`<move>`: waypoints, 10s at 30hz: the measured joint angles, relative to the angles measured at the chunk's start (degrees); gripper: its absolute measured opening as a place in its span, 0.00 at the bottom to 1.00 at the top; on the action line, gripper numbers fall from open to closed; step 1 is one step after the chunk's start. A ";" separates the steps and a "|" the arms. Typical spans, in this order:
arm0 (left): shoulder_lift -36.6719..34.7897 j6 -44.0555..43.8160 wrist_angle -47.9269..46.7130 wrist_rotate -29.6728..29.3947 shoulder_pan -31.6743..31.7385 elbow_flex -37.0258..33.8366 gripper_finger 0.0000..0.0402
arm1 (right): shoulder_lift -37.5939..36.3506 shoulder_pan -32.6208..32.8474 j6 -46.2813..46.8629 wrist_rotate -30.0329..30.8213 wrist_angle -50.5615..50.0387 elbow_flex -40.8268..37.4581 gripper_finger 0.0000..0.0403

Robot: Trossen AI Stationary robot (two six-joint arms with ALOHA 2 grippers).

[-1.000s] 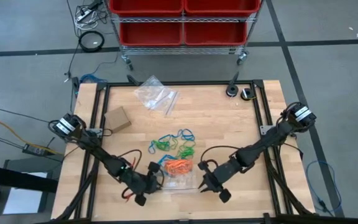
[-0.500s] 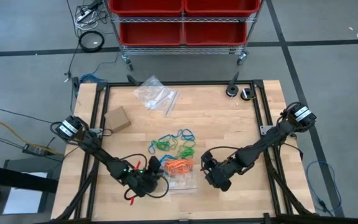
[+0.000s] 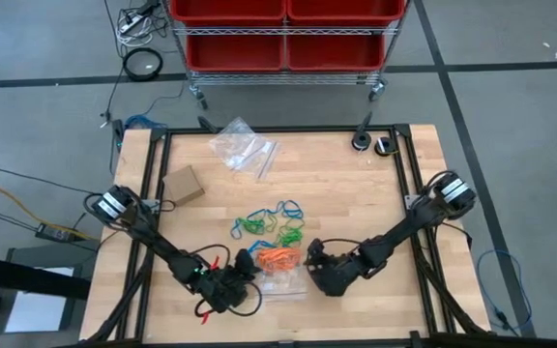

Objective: Sort rubber bands
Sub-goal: Close the transparent zip bag

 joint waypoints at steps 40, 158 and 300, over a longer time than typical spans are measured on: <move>-18.32 -5.74 -1.54 -8.80 2.13 0.11 0.00 | -5.31 0.73 -5.27 11.48 27.93 -0.07 0.36; -25.58 -34.07 -64.90 -0.47 4.94 28.42 0.58 | -8.49 -6.83 32.37 -10.21 -27.72 30.28 0.00; -14.47 -36.51 -55.54 29.01 15.83 33.72 0.01 | -8.57 -14.97 26.79 -21.46 -26.49 33.62 0.00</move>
